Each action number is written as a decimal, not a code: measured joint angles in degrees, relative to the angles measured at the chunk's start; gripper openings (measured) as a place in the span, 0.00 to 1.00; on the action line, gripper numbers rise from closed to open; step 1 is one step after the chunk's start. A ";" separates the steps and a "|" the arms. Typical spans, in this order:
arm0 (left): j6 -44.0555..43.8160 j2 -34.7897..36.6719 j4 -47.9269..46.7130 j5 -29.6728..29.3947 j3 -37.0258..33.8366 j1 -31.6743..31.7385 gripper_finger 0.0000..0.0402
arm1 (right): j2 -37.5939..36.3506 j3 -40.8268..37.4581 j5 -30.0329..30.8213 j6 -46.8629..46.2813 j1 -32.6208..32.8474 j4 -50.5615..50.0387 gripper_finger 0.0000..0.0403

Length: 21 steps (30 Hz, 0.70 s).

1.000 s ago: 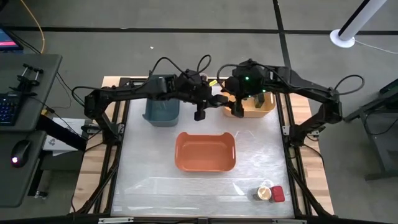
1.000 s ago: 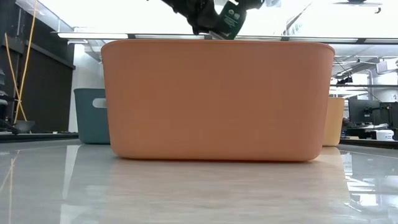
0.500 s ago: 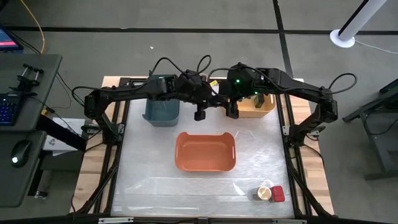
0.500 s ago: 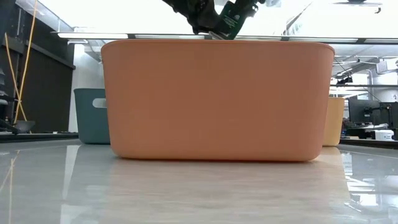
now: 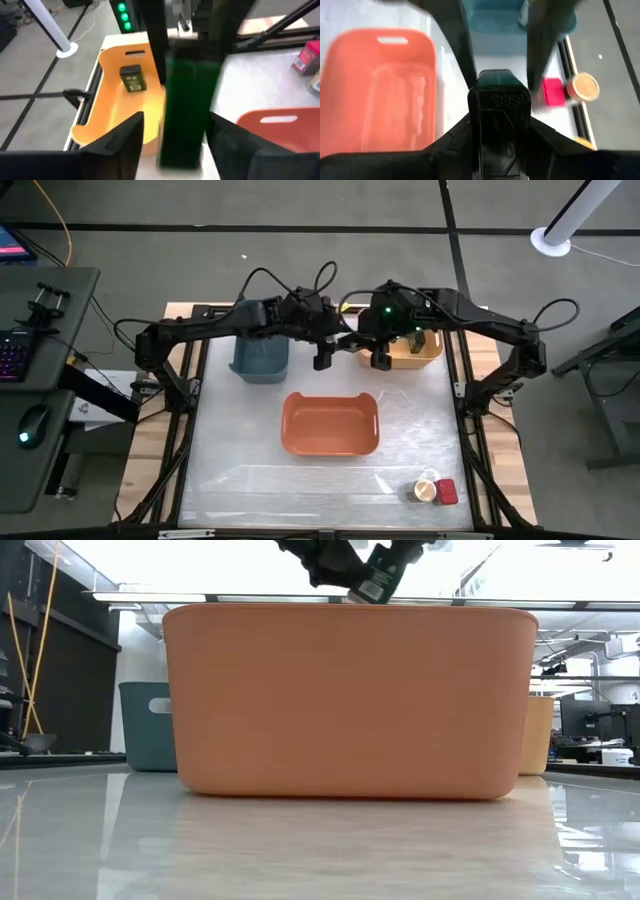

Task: Sort spices by type
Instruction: Put the black seasoning can into the yellow bin

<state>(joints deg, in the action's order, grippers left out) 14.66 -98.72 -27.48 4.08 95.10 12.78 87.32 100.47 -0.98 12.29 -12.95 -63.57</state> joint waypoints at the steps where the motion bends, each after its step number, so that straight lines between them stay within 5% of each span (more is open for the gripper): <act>1: 0.10 0.00 -1.52 -0.27 0.86 -0.01 0.52 | -0.28 0.00 0.95 0.15 -0.25 -1.39 0.29; 11: -1.71 3.29 -15.12 -5.08 0.64 3.23 0.62 | -0.96 -0.04 7.88 -1.85 -6.26 -16.37 0.29; 21: -15.38 22.74 4.01 -4.11 -26.74 4.34 0.61 | -0.99 -1.31 10.39 -11.21 -21.35 -18.05 0.29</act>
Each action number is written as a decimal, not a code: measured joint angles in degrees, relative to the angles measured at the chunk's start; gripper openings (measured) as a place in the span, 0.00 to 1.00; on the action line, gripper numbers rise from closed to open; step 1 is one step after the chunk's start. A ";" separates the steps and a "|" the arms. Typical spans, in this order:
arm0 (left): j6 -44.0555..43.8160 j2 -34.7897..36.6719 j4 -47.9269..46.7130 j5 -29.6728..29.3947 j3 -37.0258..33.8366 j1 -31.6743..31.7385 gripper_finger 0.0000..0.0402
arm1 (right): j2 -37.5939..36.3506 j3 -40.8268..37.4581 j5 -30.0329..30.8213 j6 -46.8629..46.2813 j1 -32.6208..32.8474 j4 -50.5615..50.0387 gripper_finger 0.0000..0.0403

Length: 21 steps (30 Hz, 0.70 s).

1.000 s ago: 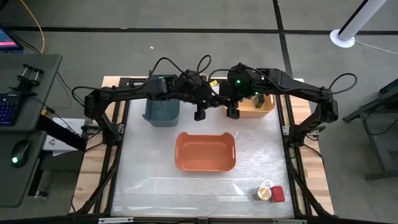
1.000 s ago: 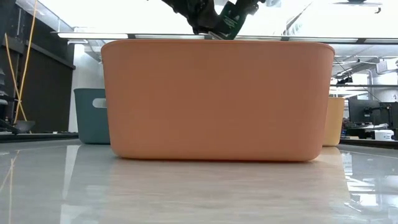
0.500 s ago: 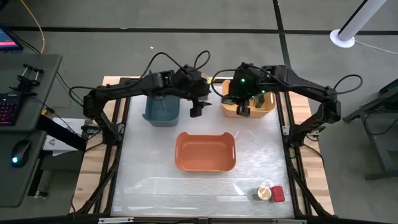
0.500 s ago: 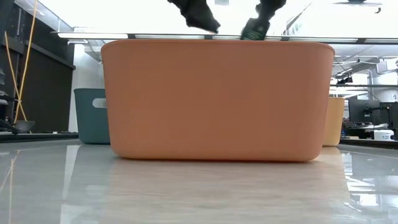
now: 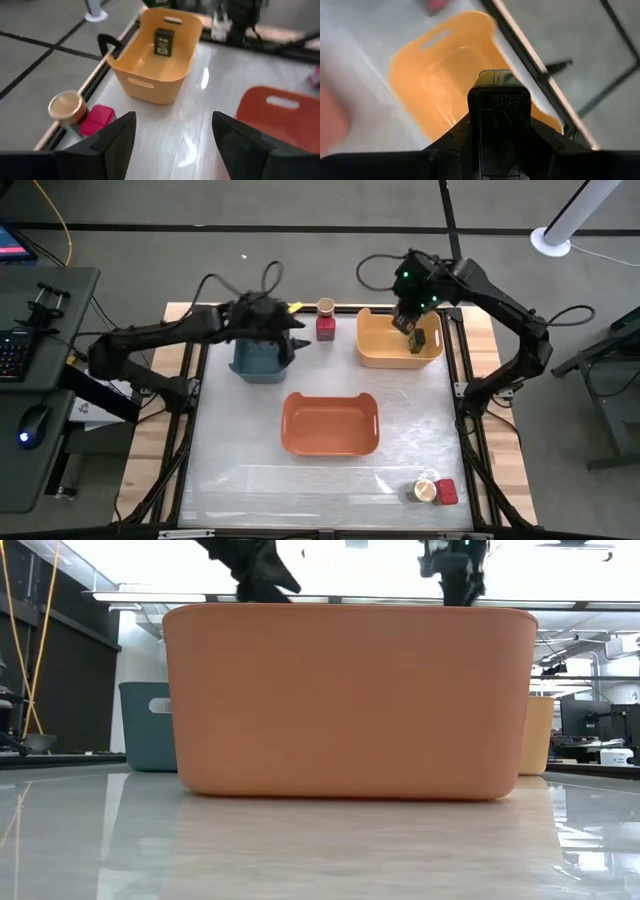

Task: Sort spices by type
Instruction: Put the black seasoning can into the yellow bin

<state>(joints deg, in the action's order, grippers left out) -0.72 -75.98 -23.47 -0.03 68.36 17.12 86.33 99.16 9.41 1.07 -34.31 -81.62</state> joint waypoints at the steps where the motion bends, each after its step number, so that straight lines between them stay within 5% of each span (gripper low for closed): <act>1: -1.84 2.18 1.88 -0.89 -3.01 -0.29 0.61 | -0.13 -1.23 0.01 -2.00 -1.51 0.41 0.29; 10: -15.41 15.30 9.52 -9.91 -20.74 -3.87 0.61 | -3.37 -21.30 -4.17 -12.87 -6.69 8.34 0.29; 16: -16.96 16.73 11.99 -12.79 -22.64 -4.01 0.61 | -5.40 -24.29 -4.90 -25.42 -5.66 16.26 0.29; 21: -14.97 16.58 14.22 -12.79 -22.67 -3.58 0.61 | -2.34 -24.35 1.10 -36.40 -5.33 15.70 0.29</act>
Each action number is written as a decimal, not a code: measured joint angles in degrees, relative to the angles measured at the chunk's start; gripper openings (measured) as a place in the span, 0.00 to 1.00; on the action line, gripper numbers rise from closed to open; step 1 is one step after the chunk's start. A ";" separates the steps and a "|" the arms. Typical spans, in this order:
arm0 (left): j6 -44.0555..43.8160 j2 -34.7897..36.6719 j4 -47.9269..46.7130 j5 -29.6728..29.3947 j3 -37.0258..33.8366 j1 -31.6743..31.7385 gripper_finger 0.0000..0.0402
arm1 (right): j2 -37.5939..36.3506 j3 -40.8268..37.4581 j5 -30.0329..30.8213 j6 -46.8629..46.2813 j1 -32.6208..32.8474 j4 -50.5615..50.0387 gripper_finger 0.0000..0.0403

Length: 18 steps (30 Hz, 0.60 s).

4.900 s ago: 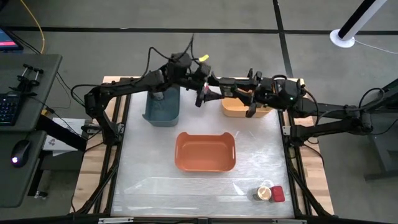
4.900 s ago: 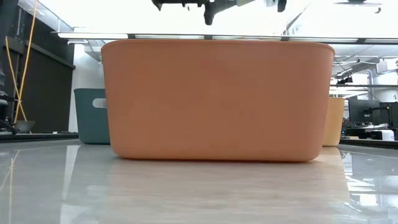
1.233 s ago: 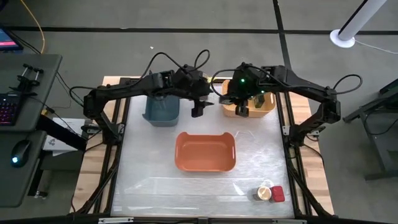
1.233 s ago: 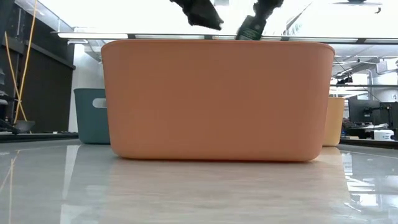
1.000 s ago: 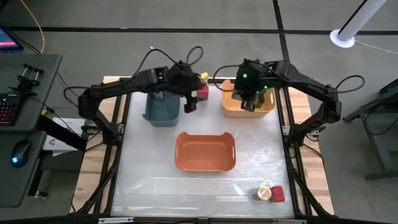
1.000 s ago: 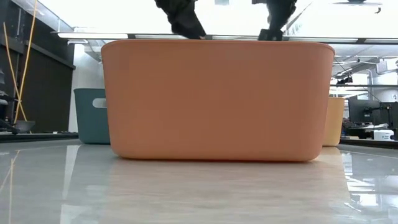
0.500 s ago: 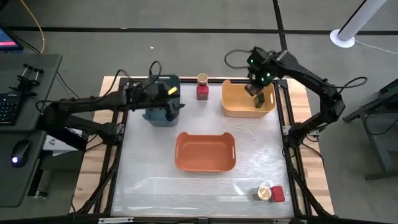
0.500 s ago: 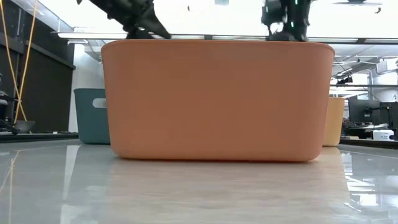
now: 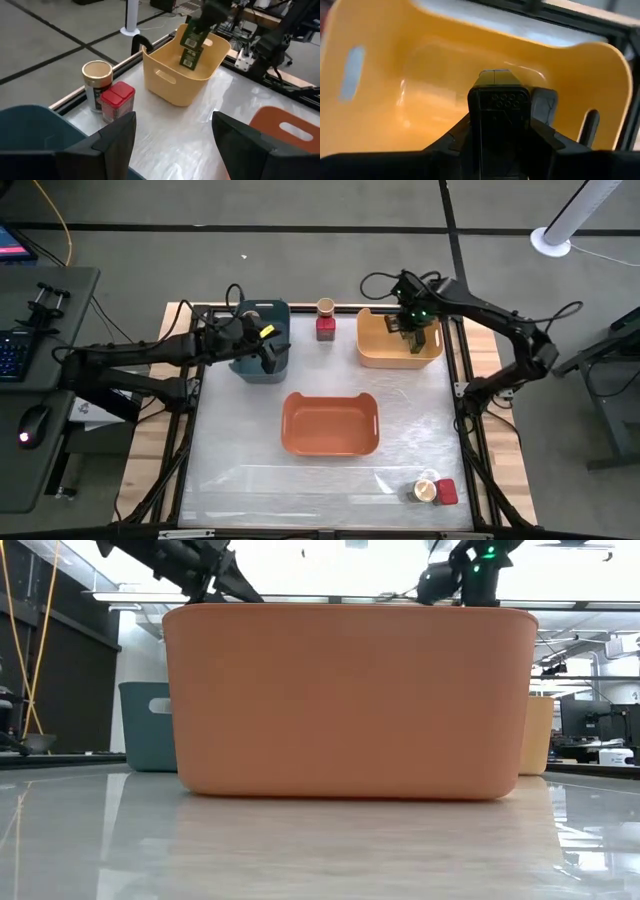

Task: Sort spices by type
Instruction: Put the black seasoning can into the yellow bin

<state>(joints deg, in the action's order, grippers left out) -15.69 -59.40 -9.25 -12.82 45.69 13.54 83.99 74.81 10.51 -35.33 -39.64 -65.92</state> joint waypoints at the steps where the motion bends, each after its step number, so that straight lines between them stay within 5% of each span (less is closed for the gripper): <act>1: 0.31 -0.02 0.30 0.00 0.00 0.00 0.61 | 0.73 0.00 0.22 -1.91 -0.01 0.25 0.29; 18: -2.09 -0.07 0.10 0.02 0.00 -0.02 0.61 | 14.28 0.00 0.16 -8.34 -0.58 0.22 0.29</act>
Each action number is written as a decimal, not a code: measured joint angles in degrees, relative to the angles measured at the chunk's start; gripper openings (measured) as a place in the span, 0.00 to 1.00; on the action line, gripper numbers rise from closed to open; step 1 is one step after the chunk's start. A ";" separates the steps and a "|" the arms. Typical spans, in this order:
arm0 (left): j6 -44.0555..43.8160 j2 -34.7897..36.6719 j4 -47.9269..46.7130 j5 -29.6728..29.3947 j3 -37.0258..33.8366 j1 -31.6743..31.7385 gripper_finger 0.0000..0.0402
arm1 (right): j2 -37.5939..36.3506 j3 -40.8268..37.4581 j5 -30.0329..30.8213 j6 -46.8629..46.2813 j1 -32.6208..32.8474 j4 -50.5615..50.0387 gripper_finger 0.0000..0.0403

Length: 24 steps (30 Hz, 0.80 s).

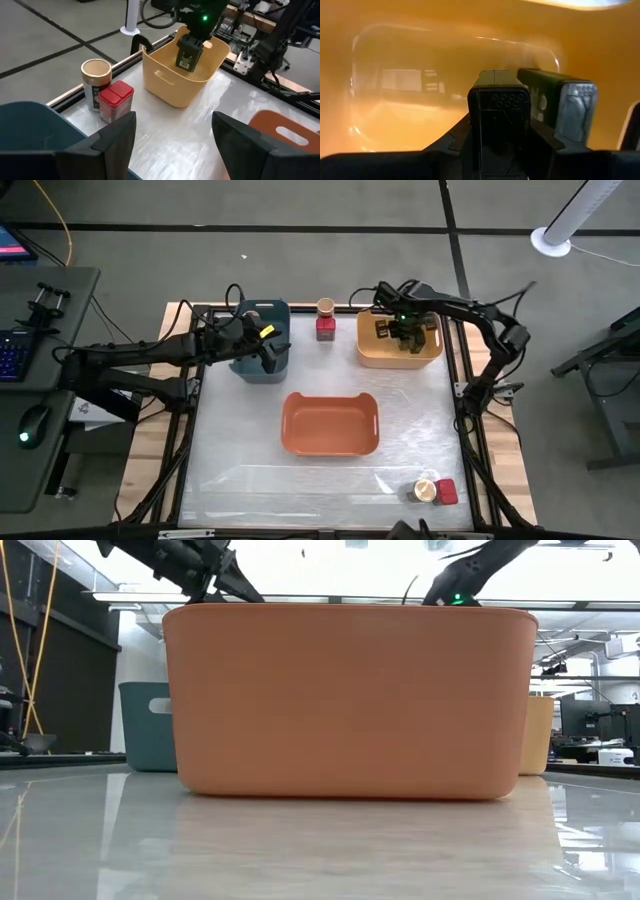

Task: Sort spices by type
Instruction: Put the black seasoning can into the yellow bin

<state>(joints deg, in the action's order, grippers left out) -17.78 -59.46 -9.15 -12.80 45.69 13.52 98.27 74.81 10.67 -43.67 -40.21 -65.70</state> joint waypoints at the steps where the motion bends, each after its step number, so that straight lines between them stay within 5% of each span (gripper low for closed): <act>1: 0.00 0.00 0.00 0.00 0.00 0.00 0.61 | 0.22 0.00 -0.04 0.01 -0.20 0.50 0.29; 12: 0.37 0.00 -0.02 0.00 0.00 0.00 0.61 | 0.71 0.00 0.47 -1.72 -2.34 0.33 0.29; 18: 0.87 0.00 -0.02 0.00 0.00 0.00 0.61 | 0.71 0.00 0.41 -2.73 -2.62 0.16 0.43; 24: 1.88 0.00 -0.02 0.00 0.00 0.00 0.61 | 0.71 0.00 -0.04 -2.38 -2.61 0.16 0.45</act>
<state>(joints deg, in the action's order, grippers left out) -15.90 -59.46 -9.17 -12.80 45.69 13.52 98.97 74.81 10.63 -46.05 -42.83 -65.54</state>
